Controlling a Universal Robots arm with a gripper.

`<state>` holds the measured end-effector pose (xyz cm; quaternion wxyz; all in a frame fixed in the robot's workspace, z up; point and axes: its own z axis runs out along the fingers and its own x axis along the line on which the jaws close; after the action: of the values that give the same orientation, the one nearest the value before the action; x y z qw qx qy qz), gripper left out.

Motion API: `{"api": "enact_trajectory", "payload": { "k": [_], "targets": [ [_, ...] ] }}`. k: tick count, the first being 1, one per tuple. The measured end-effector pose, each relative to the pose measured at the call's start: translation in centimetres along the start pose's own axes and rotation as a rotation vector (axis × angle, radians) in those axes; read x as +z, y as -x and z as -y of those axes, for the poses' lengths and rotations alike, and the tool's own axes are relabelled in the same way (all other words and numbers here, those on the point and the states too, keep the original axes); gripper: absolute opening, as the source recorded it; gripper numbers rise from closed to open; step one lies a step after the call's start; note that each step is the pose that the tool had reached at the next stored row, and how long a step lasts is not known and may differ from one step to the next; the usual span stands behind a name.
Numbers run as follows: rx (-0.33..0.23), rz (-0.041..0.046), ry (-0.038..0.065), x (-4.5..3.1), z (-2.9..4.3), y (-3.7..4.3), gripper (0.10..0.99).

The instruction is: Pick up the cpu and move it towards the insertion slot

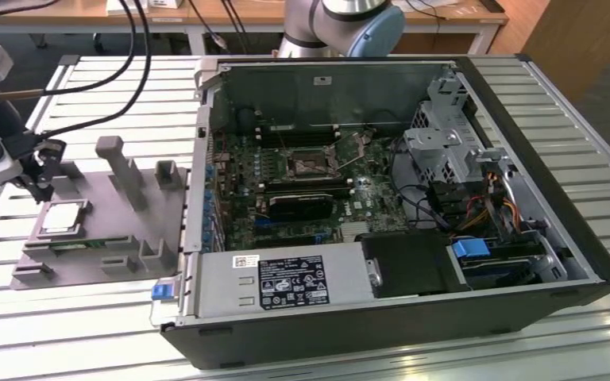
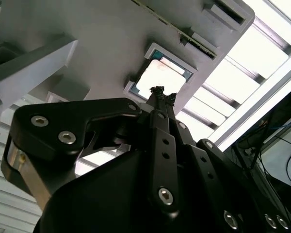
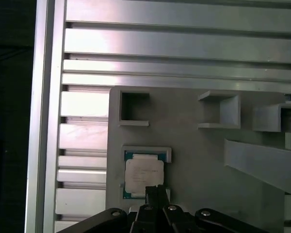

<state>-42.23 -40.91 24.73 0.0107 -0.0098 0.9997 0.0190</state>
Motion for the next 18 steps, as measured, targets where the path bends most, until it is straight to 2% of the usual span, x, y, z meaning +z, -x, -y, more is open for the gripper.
{"api": "enact_trajectory", "payload": {
  "k": [7, 14, 18],
  "targets": [
    [0.000, 0.0068, 0.000, 1.17, 0.30, -0.09, 0.102],
    [0.000, 0.0141, 0.011, 1.98, 0.47, -0.36, 0.102],
    [0.000, 0.0170, 0.014, 2.55, 0.53, -0.64, 0.102]
  ]
}}
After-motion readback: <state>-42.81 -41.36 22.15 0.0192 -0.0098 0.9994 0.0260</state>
